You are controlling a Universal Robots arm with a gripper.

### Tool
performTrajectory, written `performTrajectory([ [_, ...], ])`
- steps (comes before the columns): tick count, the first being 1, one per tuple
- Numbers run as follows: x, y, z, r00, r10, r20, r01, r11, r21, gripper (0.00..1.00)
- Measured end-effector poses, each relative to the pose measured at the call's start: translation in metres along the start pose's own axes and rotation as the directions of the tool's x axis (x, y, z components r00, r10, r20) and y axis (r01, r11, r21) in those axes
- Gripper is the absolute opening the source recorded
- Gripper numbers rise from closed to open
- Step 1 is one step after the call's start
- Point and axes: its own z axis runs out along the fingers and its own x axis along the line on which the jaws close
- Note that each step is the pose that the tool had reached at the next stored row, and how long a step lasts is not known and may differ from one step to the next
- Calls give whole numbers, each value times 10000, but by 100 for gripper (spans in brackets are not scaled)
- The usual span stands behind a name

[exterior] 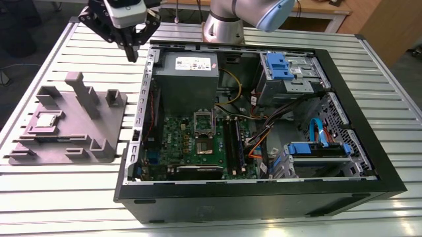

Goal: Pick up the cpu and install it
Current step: 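Reach for the cpu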

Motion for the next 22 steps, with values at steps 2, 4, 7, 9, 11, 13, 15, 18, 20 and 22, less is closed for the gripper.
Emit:
performTrajectory([
  [2, 6, -1, 4, 10000, 0, 1, 0, 10000, -1, 10],
  [4, 11, -1, 6, 10000, -1, -1, 1, 10000, 1, 10],
  [7, 16, -2, 11, 10000, -1, -2, 1, 10000, 1, 10],
  [9, 20, -2, 15, 10000, 0, -2, 0, 10000, 0, 10],
  [11, 24, -3, 19, 10000, 0, -3, 0, 10000, 0, 10],
  [13, 29, -3, 22, 10000, 0, -3, 0, 10000, 0, 10],
  [15, 34, -4, 25, 10000, -1, -3, 1, 10000, 1, 10],
  [18, 42, -5, 30, 10000, 0, -3, 0, 10000, 0, 10],
  [20, 48, -5, 33, 10000, 0, -3, 0, 10000, 0, 10],
  [22, 53, -5, 37, 10000, 0, -3, 0, 10000, 0, 10],
])
